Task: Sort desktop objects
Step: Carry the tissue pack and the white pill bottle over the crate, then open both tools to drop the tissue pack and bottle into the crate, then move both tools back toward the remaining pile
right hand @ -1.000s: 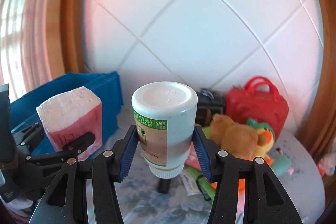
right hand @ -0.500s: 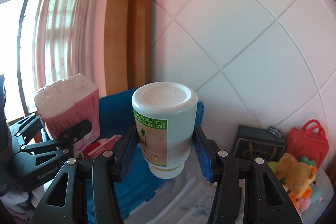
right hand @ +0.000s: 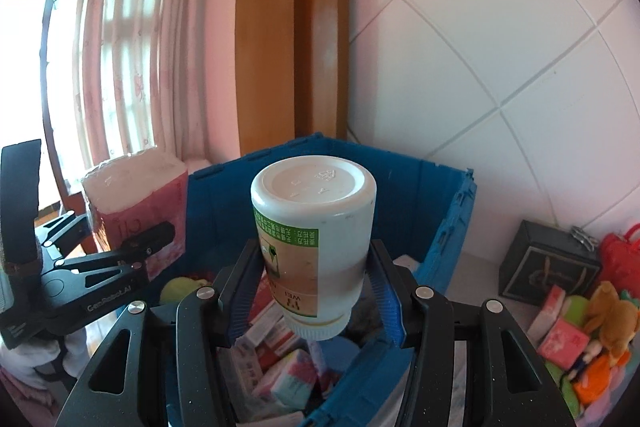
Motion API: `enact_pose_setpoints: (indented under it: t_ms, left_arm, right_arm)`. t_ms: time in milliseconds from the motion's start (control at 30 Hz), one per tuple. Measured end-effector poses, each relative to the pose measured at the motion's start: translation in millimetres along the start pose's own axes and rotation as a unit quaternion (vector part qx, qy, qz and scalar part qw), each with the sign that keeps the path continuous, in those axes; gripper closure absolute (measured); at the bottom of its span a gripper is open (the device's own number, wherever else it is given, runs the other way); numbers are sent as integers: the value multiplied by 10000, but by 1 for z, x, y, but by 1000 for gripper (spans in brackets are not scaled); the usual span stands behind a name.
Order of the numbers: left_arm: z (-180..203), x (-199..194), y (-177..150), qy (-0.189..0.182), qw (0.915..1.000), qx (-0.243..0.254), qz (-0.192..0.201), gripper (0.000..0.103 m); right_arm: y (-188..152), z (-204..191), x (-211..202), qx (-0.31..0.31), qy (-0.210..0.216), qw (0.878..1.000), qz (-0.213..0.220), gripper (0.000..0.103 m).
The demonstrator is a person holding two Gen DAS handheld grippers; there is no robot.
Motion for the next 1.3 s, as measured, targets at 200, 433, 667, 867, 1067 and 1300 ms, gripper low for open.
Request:
enact_pose_setpoints:
  t_ms: [200, 433, 667, 867, 1067, 1300]
  left_arm:
    - [-11, 11, 3, -187, 9998, 40, -53, 40]
    - [-21, 13, 10, -232, 9997, 67, 40, 34]
    - [-21, 6, 11, -253, 9996, 110, 106, 31]
    - [-12, -6, 6, -226, 9996, 145, 113, 31]
    - [-3, -17, 2, -281, 9994, 173, 117, 31]
    - [41, -45, 5, -637, 9966, 366, 383, 31]
  right_arm:
    - [-5, -8, 8, -10, -120, 9998, -181, 51]
    - [-6, -9, 8, -35, -307, 9993, -203, 43]
    - [-4, -11, 0, -54, -426, 9990, -84, 10]
    - [-5, -7, -12, 36, -413, 9991, -22, 0]
    - [-14, 2, -27, 153, -400, 9991, -31, 0]
    - [-38, 47, -64, 451, -699, 9965, 85, 0]
Point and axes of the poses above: each gripper's, at about its wrist camera, not at the fingertips, and x roughly the way its jaws point, z to its right, y to its top, the point moved 3 cm from there along x, roughly the way its jaws point, and after that the axes turned 3 degrees about -y, right-handed, at the moved point
